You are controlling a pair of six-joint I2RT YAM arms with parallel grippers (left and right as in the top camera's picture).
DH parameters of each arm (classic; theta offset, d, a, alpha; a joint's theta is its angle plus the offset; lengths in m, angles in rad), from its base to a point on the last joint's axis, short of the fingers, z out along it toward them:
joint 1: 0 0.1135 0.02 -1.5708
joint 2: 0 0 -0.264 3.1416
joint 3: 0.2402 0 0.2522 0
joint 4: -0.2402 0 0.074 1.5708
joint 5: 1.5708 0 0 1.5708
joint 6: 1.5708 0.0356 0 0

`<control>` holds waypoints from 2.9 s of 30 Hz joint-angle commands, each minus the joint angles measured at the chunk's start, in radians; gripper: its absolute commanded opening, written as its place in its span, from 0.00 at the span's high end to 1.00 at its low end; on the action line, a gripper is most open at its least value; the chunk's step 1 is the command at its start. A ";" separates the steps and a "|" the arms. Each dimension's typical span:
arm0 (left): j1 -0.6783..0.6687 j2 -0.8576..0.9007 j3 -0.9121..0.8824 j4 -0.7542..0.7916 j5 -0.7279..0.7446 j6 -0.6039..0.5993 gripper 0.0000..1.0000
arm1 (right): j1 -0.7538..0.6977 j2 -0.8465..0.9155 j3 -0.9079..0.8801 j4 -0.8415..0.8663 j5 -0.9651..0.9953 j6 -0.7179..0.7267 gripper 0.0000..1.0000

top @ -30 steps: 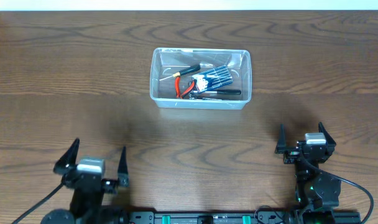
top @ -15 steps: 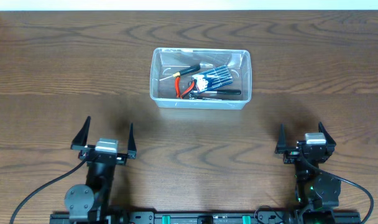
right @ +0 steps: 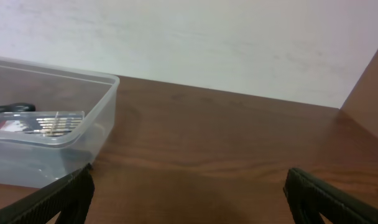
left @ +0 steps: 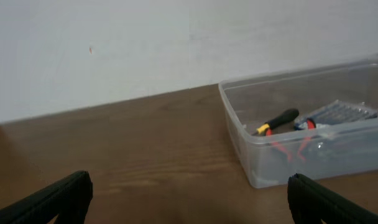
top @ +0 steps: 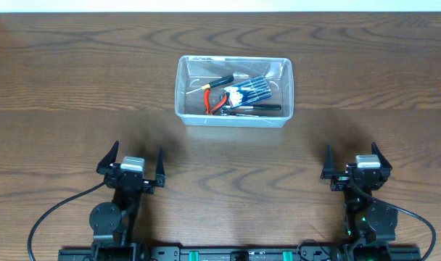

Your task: Pack container

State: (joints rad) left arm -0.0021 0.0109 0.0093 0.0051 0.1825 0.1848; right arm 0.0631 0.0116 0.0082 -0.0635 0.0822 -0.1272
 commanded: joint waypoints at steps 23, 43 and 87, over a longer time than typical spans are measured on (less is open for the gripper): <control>-0.038 -0.009 -0.005 -0.072 -0.128 -0.399 0.02 | 0.000 -0.006 -0.003 -0.003 0.004 0.018 0.01; -0.058 -0.008 -0.005 -0.072 -0.127 -0.396 0.02 | 0.000 -0.006 -0.003 -0.003 0.004 0.018 0.01; -0.058 -0.007 -0.005 -0.071 -0.127 -0.396 0.02 | 0.000 -0.006 -0.003 -0.003 0.004 0.018 0.01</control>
State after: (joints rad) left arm -0.0563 0.0109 0.0212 -0.0311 0.0635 -0.2119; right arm 0.0631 0.0116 0.0082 -0.0635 0.0822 -0.1272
